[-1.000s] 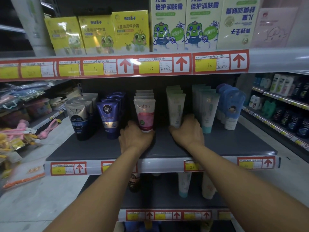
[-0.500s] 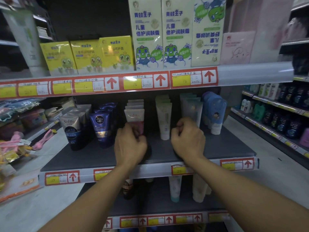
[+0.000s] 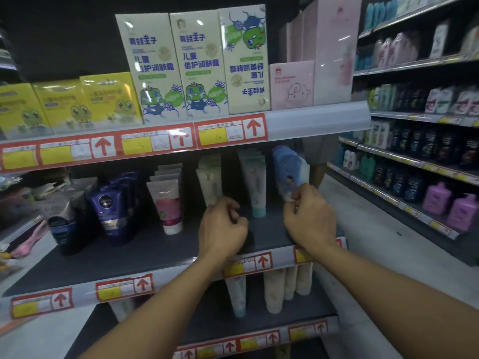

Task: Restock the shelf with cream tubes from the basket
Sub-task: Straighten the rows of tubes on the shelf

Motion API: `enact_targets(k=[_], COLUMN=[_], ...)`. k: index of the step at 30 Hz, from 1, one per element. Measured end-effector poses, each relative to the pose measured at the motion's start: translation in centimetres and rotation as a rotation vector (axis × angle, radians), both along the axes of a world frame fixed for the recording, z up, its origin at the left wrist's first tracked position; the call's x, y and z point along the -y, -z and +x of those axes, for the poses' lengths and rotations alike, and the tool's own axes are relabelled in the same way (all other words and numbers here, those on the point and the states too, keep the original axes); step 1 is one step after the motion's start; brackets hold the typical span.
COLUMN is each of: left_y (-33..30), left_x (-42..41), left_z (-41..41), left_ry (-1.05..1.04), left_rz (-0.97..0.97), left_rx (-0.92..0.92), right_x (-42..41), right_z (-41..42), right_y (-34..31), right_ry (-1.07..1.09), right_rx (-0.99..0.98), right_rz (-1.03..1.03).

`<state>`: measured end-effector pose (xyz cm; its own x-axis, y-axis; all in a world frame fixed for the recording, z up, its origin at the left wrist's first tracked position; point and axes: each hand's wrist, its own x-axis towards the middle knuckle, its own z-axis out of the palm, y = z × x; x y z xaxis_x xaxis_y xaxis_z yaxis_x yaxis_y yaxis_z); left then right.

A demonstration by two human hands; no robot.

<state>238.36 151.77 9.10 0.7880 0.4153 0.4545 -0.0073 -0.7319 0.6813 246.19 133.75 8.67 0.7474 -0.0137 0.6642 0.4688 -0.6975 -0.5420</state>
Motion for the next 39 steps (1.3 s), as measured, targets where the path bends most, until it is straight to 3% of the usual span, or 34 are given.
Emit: enact_targets(k=[11, 16, 22, 31, 39], left_y=[0.1, 1.0, 1.4, 1.5, 1.5], left_x=[4.4, 4.3, 3.9, 3.7, 3.7], left_z=[5.4, 7.3, 8.0, 8.2, 8.6], left_ry=[-0.038, -0.141, -0.131, -0.097, -0.125], left_rz=[-0.17, -0.205, -0.191, -0.181, -0.174], left_rx=[0.064, -0.012, -0.102, -0.175, -0.179], right_x=[1.3, 1.0, 0.6, -0.4, -0.3], right_z=[2.2, 4.1, 6.2, 8.0, 8.5], right_y=[-0.4, 0.5, 0.4, 0.5, 0.9], right_ry=[-0.037, -0.115, -0.054, 0.009, -0.004], right_rx=[-0.106, -0.283, -0.444, -0.458, -0.446], right_rz=[0.068, 0.129, 0.107, -0.031, -0.011])
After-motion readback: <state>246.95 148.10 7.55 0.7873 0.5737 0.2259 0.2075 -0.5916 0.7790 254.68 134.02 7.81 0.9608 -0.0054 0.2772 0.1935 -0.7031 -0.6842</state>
